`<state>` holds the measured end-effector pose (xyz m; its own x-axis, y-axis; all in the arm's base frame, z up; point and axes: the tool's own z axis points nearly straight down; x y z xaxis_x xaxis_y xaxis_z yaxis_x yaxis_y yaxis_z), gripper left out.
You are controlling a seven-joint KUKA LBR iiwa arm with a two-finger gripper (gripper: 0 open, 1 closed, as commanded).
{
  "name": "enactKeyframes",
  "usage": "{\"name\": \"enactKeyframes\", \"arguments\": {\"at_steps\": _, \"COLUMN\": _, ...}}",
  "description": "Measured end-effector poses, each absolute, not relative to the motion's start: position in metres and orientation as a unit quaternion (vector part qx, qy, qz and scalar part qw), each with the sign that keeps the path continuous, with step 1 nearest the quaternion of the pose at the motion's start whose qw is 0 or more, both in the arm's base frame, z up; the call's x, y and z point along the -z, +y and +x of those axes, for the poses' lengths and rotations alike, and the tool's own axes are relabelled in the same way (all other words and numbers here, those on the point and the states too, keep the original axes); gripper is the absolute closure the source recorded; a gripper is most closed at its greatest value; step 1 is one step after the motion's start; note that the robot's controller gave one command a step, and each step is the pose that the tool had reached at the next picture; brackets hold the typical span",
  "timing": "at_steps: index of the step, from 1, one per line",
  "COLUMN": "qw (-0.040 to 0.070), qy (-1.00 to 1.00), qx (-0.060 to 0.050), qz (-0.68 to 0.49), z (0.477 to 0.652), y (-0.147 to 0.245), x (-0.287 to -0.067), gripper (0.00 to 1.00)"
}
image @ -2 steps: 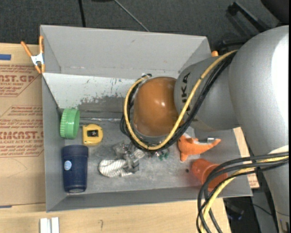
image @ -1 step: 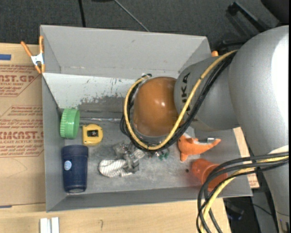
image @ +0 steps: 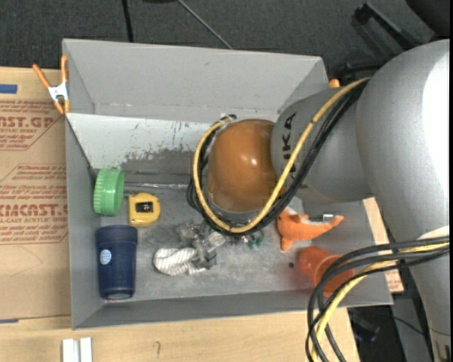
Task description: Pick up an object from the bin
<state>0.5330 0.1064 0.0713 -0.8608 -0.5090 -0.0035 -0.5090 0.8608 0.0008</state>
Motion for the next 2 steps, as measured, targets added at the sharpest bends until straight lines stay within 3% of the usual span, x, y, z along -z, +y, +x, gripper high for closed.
{"name": "enactKeyframes", "arguments": {"at_steps": 2, "qw": -0.002, "qy": 0.965, "qx": -0.001, "qz": -0.264, "z": 0.531, "y": 0.106, "x": -0.089, "gripper": 1.00}}
